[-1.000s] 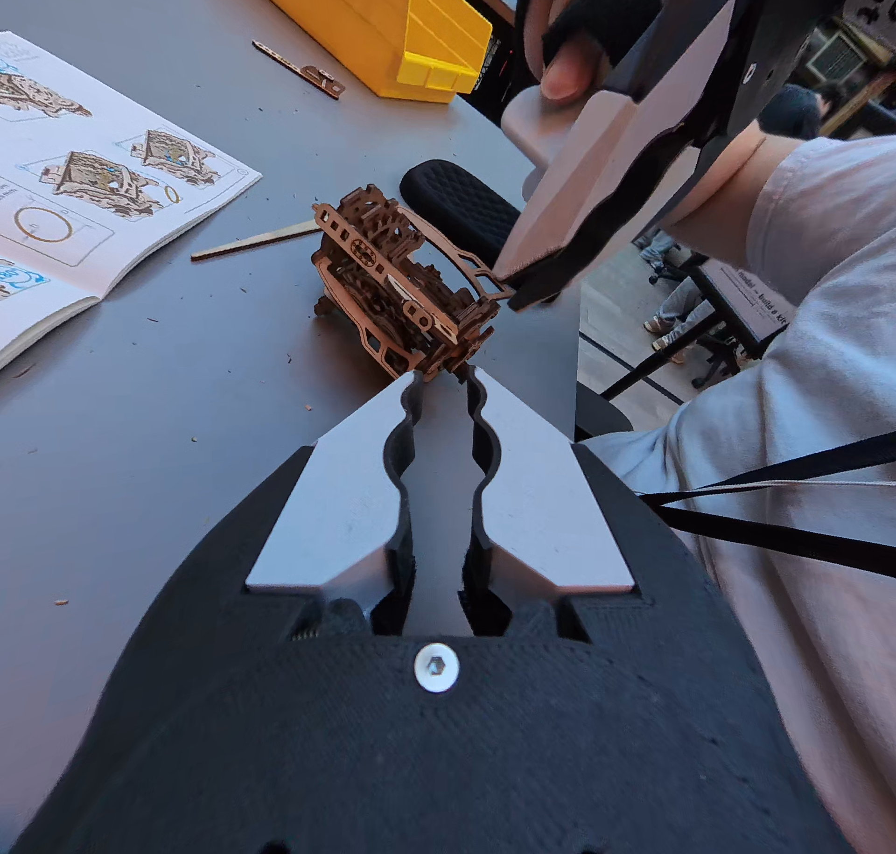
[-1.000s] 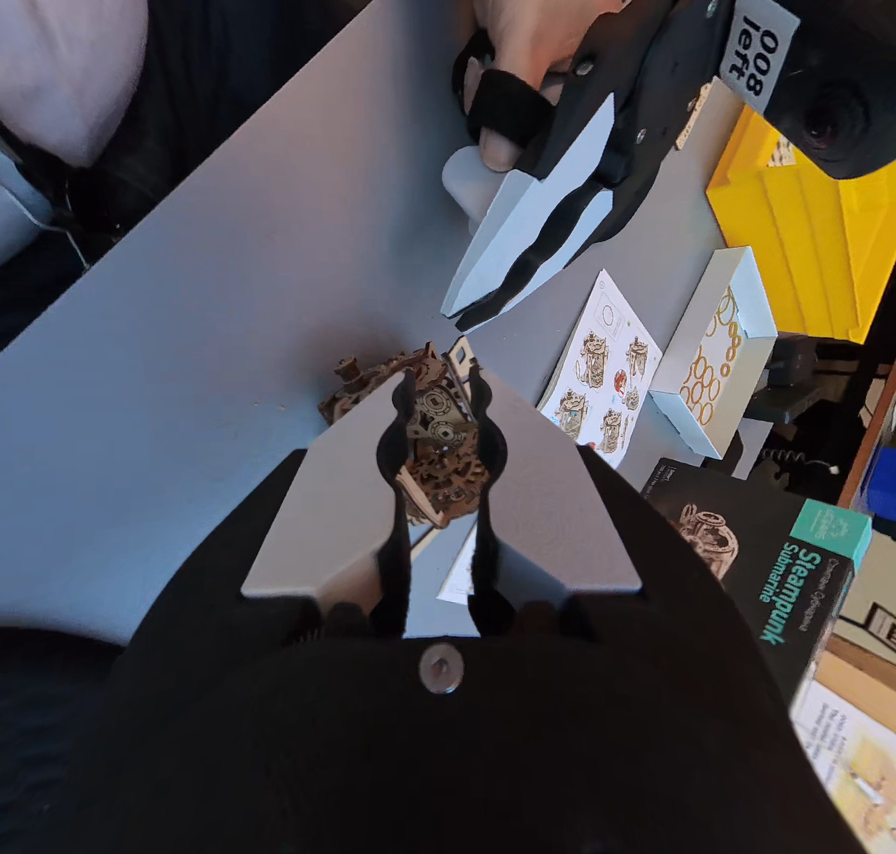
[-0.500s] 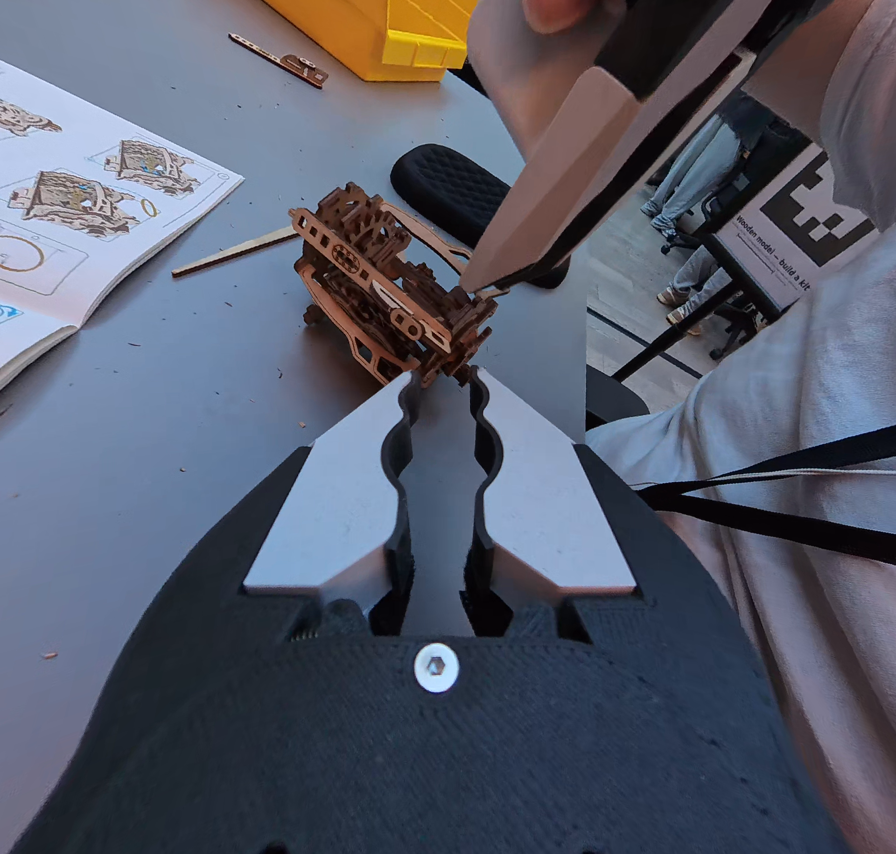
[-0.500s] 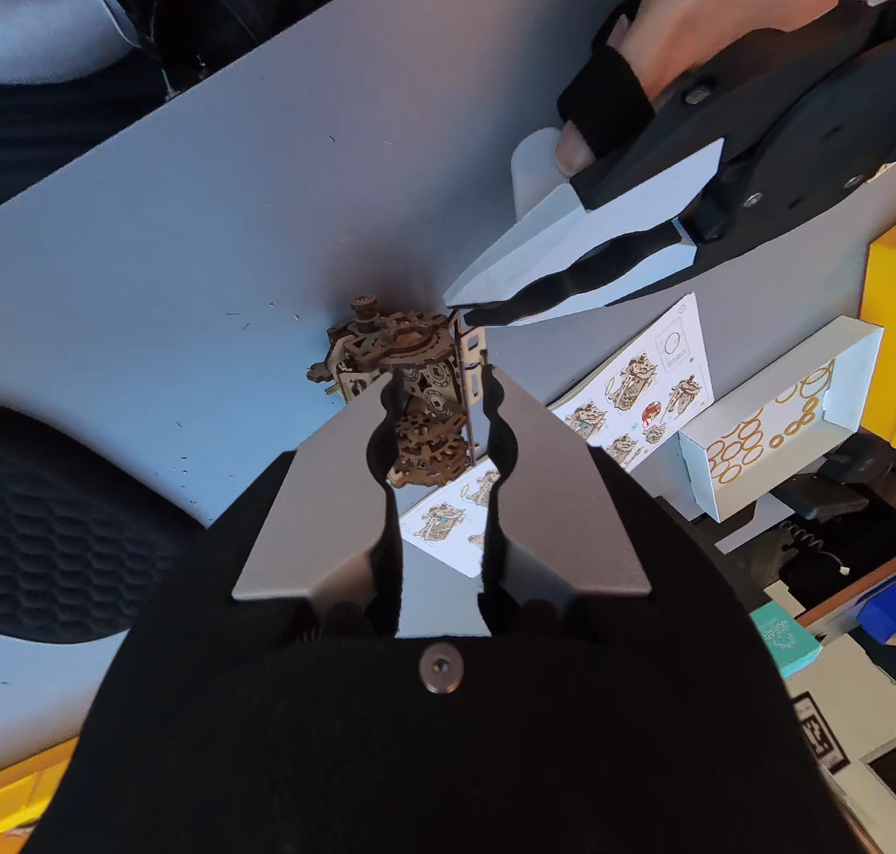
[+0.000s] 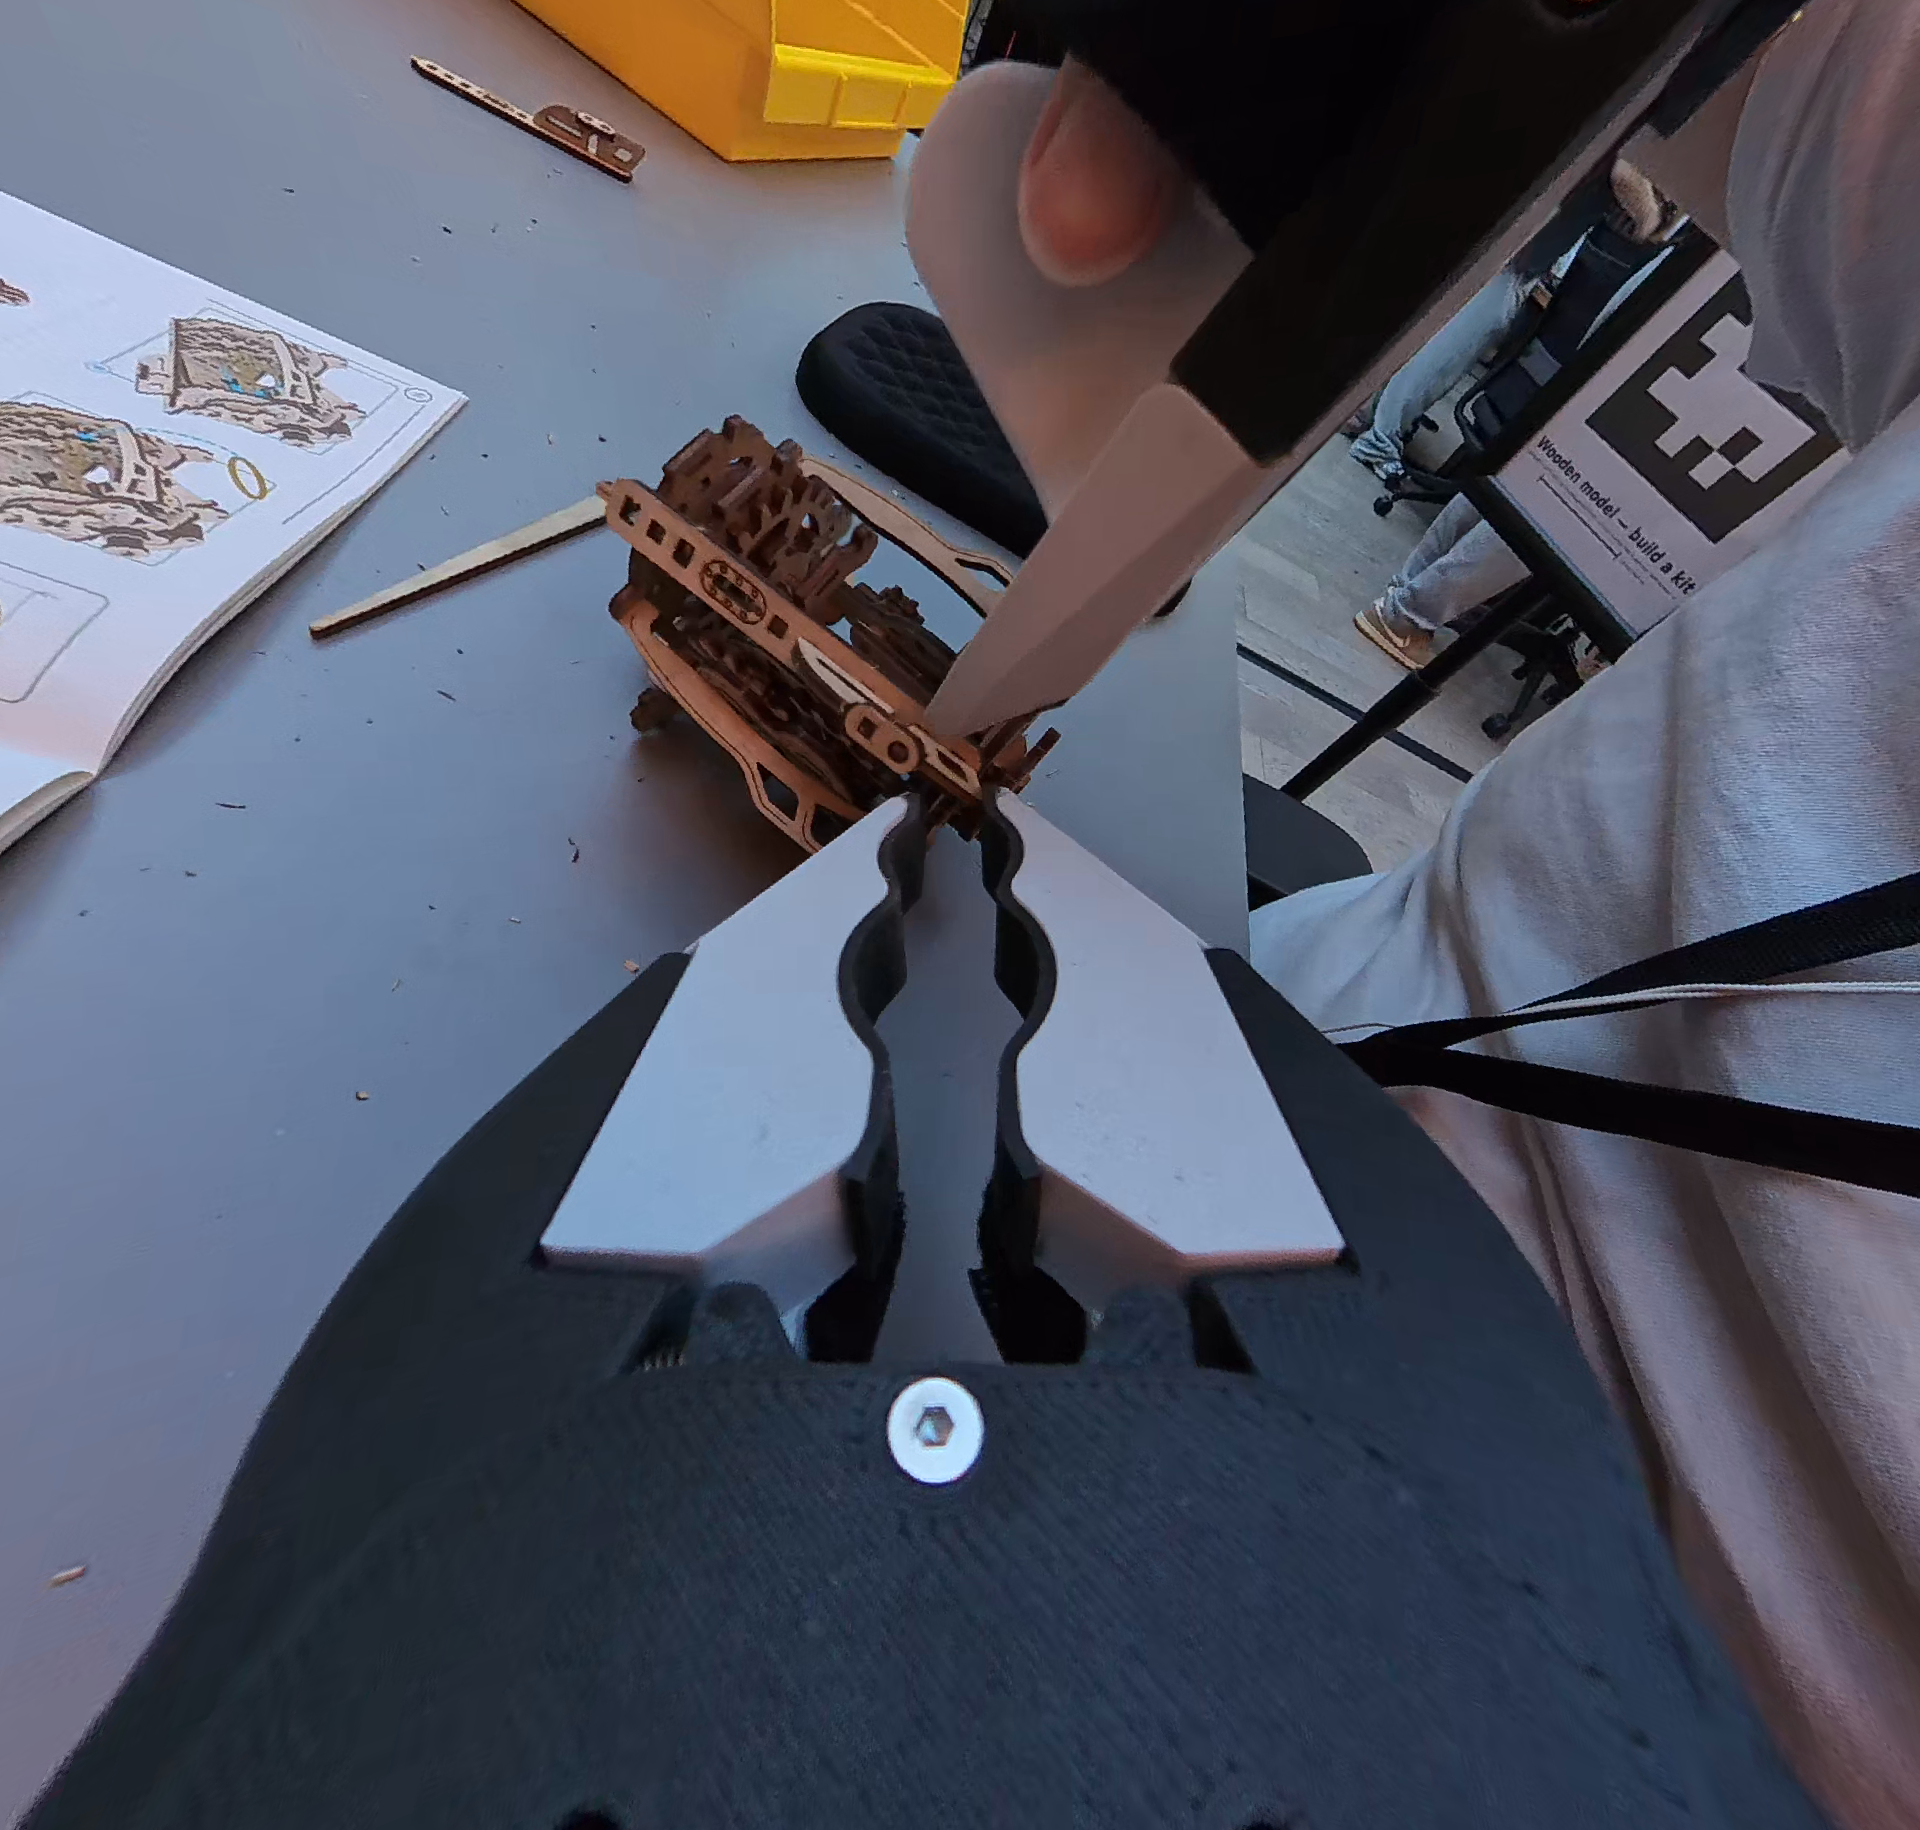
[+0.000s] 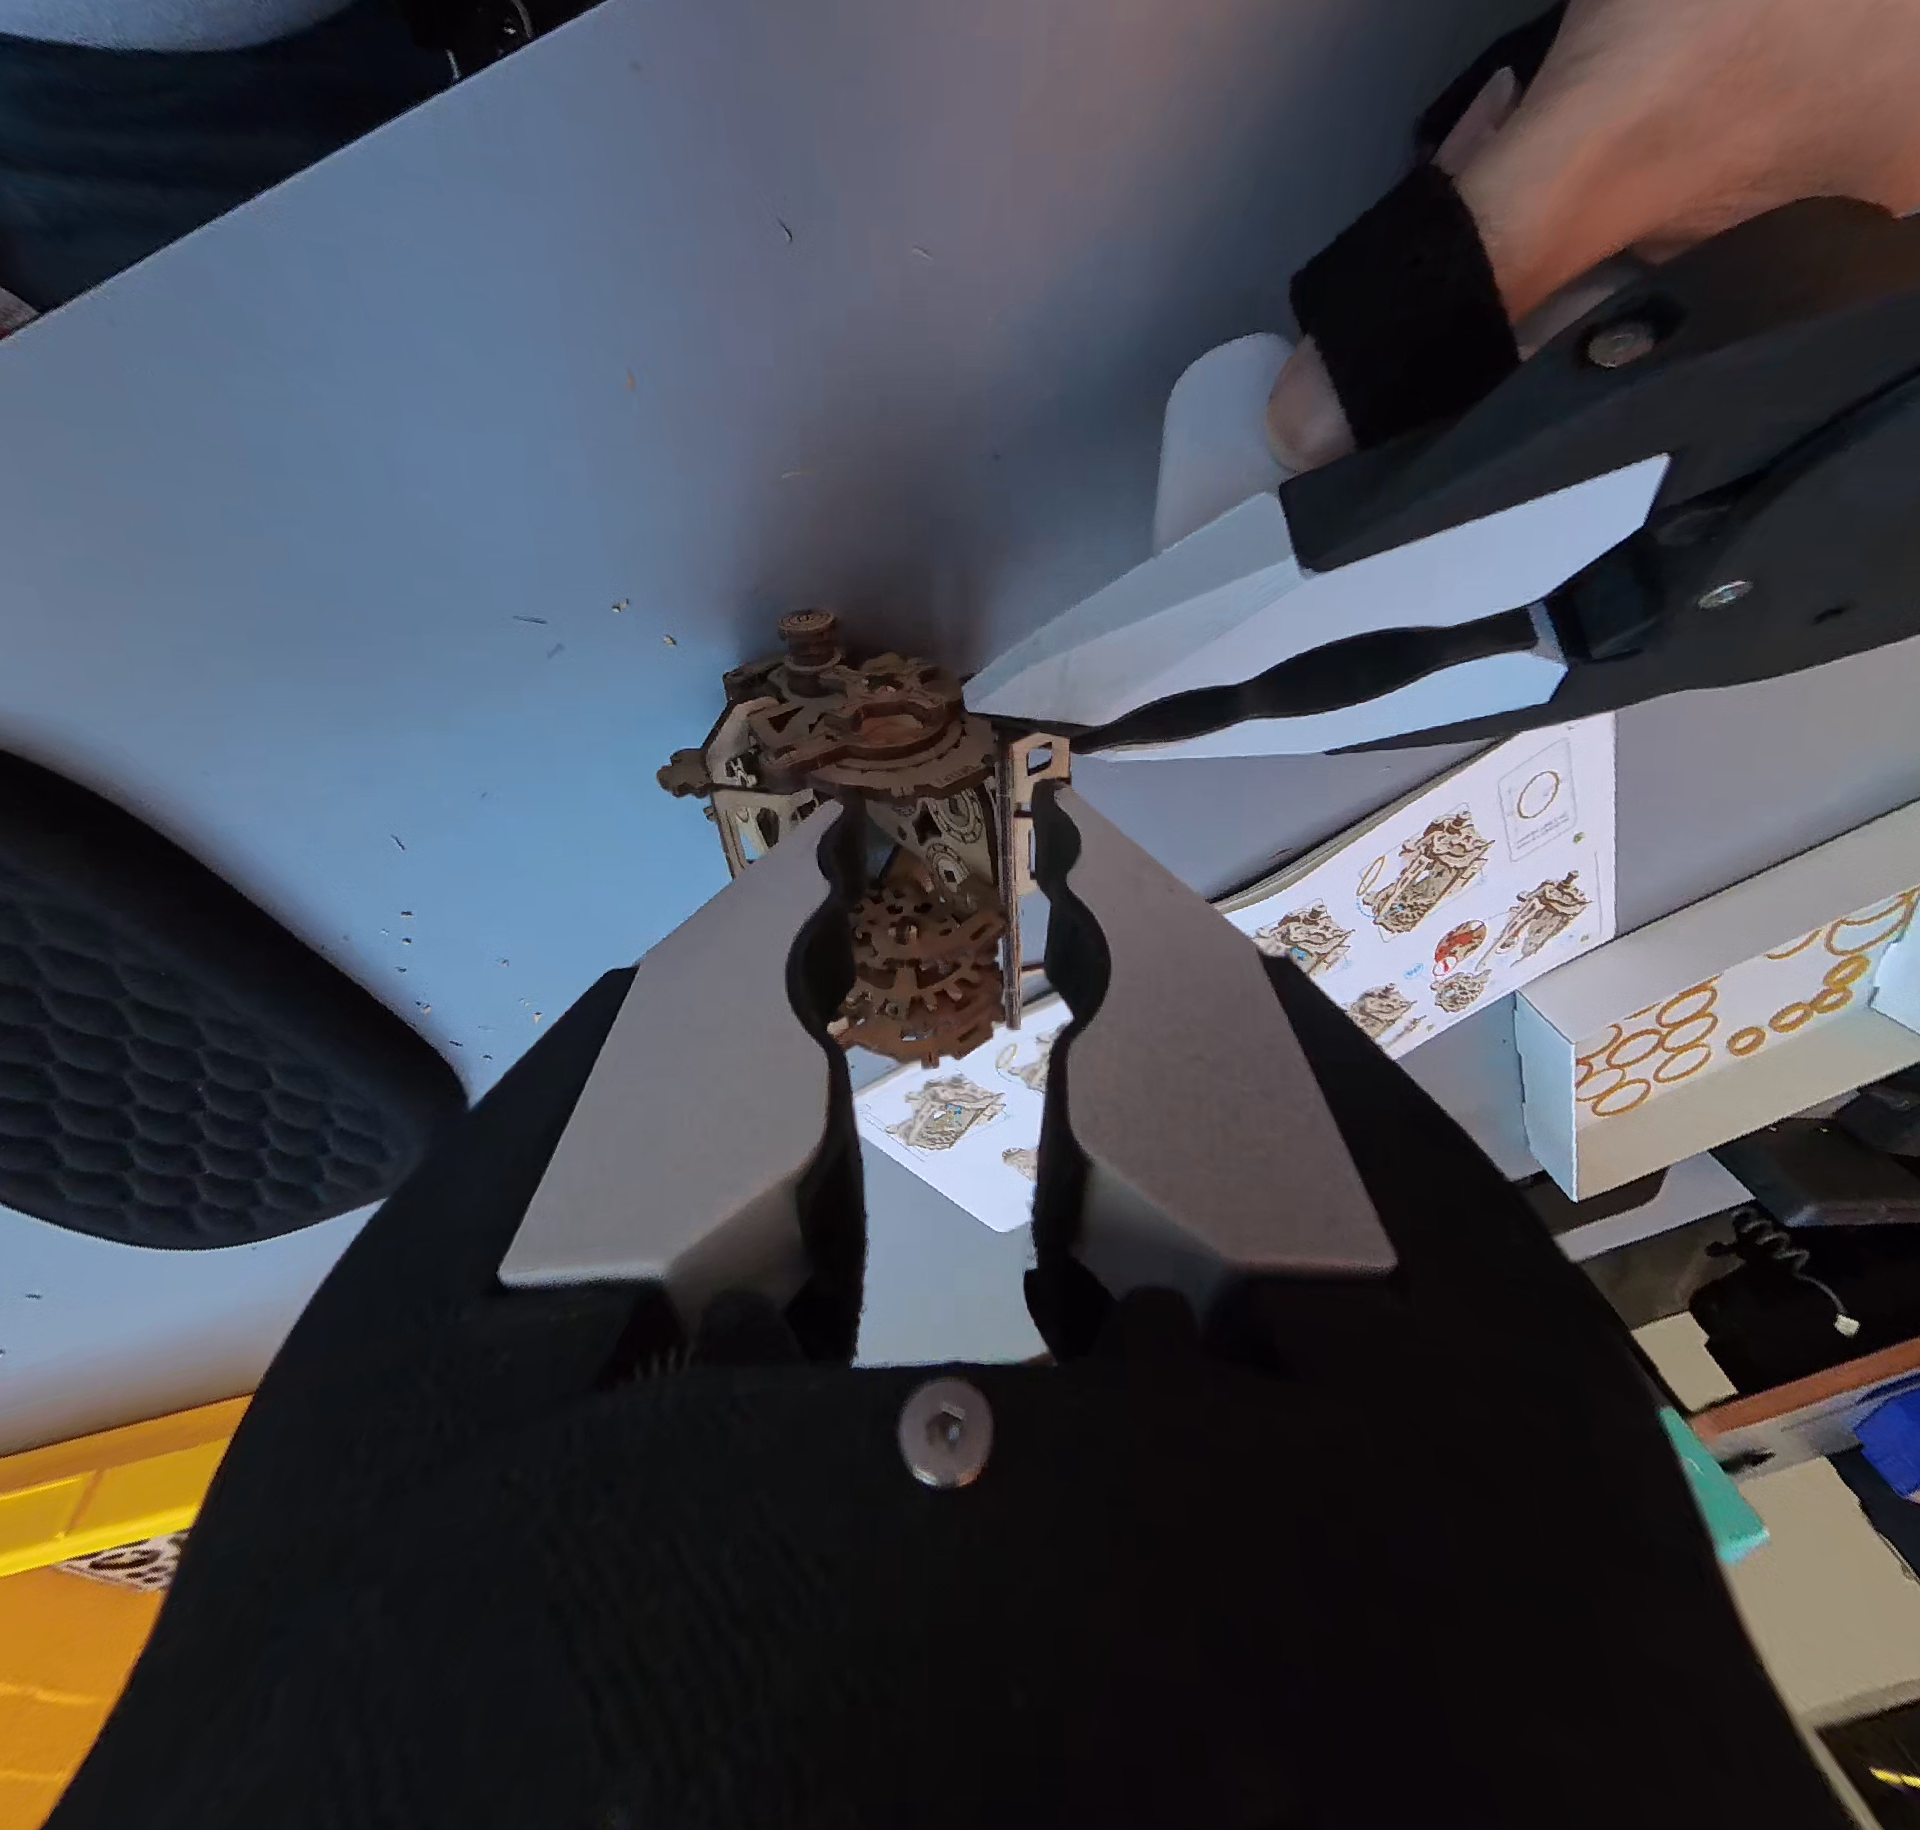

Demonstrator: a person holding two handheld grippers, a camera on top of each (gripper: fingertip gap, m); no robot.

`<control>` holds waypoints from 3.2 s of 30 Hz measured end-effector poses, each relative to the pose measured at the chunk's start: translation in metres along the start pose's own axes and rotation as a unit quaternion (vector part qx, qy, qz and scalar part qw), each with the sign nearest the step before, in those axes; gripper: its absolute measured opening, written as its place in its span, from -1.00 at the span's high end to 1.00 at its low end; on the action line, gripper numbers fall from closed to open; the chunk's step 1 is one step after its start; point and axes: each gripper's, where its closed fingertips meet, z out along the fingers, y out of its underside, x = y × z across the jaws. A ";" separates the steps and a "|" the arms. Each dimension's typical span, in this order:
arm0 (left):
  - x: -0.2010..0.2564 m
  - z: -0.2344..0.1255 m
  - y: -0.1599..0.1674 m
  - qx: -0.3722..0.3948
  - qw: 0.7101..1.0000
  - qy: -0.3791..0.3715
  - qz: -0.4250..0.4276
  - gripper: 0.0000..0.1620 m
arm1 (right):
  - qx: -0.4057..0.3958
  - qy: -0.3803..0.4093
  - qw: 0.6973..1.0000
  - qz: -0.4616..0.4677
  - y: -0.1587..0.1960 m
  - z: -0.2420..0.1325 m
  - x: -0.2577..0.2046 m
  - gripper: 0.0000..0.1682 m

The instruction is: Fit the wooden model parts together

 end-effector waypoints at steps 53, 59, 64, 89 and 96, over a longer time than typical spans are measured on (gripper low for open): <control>0.001 -0.017 -0.005 0.052 0.991 -0.101 0.066 0.69 | 0.124 -0.037 0.972 0.196 0.001 0.000 0.017 0.73; -0.009 -0.026 -0.006 0.049 0.972 -0.196 0.124 0.40 | 0.180 0.021 0.948 0.262 0.004 -0.003 0.023 0.61; -0.011 -0.020 -0.013 0.048 0.955 -0.217 0.196 0.19 | 0.286 0.068 0.883 0.365 0.004 -0.021 0.023 0.26; -0.023 0.006 -0.018 0.008 0.933 -0.251 0.259 0.25 | 0.346 0.151 0.842 0.384 0.013 0.003 0.013 0.22; -0.024 0.005 -0.018 0.009 0.931 -0.254 0.260 0.26 | 0.343 0.169 0.839 0.387 0.013 0.004 0.014 0.24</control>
